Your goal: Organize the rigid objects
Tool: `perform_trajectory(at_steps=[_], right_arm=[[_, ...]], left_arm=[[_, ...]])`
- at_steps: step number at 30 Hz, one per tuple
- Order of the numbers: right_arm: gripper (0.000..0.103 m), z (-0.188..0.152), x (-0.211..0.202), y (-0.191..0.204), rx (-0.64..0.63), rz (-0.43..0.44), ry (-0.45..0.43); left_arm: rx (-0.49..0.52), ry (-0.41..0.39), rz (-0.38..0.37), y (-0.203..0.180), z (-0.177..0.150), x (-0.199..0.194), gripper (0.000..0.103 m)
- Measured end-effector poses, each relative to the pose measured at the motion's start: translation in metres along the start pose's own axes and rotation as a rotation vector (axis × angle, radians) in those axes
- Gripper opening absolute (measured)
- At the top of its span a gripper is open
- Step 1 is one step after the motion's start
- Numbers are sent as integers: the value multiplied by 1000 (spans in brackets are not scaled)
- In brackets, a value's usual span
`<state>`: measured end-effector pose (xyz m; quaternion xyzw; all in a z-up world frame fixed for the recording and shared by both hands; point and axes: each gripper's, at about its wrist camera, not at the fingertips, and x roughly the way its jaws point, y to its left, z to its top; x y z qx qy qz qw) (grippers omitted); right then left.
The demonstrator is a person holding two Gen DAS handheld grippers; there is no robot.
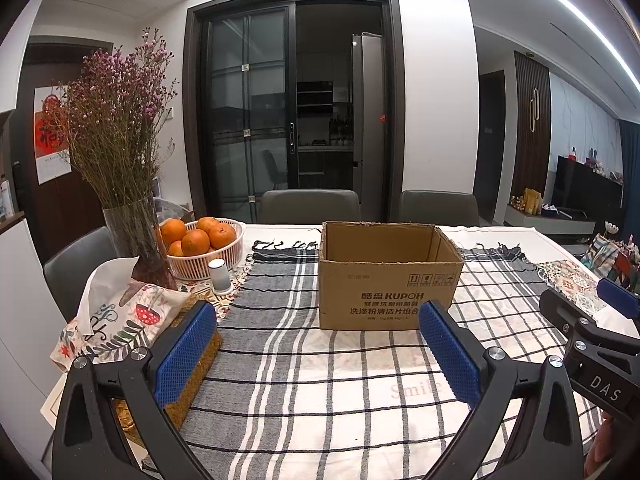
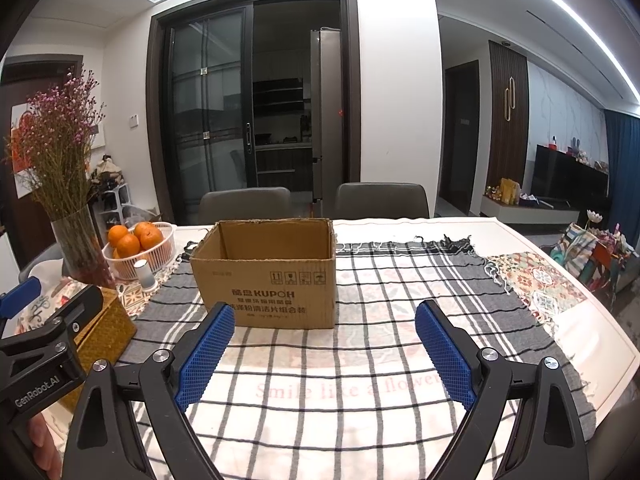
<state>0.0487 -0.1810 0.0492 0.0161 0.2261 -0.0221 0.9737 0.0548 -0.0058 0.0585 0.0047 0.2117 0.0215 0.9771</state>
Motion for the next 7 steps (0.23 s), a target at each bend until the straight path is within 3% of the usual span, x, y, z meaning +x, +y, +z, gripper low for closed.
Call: perform_trajectory(at_steps=[7], right_arm=[[93, -1, 1, 1, 2, 2, 3]], left_arm=[[-2, 5, -4, 1, 0, 1, 103]])
